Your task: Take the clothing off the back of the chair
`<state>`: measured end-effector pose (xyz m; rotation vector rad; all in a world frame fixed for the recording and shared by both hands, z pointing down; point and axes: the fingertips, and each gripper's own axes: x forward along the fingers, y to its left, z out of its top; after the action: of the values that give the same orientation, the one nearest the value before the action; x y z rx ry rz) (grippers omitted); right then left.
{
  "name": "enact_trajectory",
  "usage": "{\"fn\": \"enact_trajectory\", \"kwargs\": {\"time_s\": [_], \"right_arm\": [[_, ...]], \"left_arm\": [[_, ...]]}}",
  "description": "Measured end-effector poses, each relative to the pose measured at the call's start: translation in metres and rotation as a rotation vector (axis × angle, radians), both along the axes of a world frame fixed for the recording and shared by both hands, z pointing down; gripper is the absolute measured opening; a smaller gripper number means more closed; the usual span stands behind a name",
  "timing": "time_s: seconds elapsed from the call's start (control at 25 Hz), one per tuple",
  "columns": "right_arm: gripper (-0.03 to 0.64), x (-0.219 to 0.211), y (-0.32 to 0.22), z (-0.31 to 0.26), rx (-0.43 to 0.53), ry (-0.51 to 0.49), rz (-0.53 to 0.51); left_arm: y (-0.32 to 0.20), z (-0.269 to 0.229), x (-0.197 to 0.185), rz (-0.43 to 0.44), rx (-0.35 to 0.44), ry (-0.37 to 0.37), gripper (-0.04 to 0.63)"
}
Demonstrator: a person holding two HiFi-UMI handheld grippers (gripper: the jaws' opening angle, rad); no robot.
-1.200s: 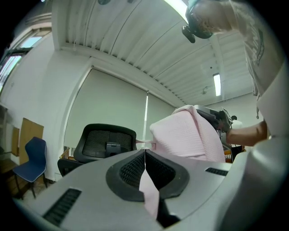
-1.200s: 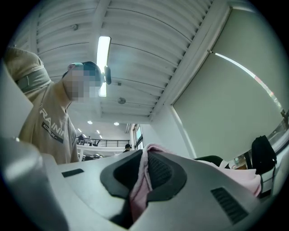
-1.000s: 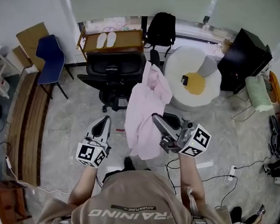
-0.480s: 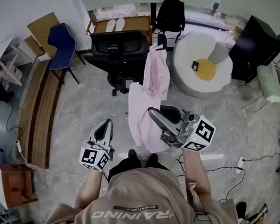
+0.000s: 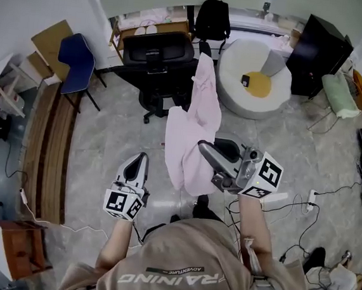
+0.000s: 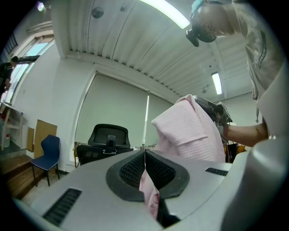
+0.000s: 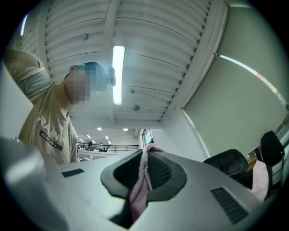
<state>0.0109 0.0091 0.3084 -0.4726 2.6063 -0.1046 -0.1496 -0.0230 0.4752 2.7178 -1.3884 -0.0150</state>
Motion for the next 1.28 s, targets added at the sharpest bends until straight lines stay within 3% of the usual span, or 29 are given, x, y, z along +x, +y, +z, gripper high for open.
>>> {"fn": "enact_trajectory", "kwargs": {"time_s": [0.16, 0.36, 0.6, 1.28], "right_arm": [[0.046, -0.010, 0.020, -0.005, -0.052, -0.070, 0.065], [0.046, -0.012, 0.025, -0.002, -0.138, -0.063, 0.149], [0.046, -0.012, 0.079, 0.019, -0.125, -0.028, 0.172], [0.046, 0.031, 0.091, 0.026, -0.099, 0.081, 0.157]], "left_arm": [[0.020, 0.004, -0.032, 0.029, -0.027, -0.015, 0.014], [0.022, 0.003, -0.046, 0.056, -0.074, 0.002, 0.014], [0.065, 0.022, -0.035, 0.096, -0.050, 0.024, 0.014], [0.084, -0.027, 0.024, 0.078, 0.052, -0.008, 0.014]]}}
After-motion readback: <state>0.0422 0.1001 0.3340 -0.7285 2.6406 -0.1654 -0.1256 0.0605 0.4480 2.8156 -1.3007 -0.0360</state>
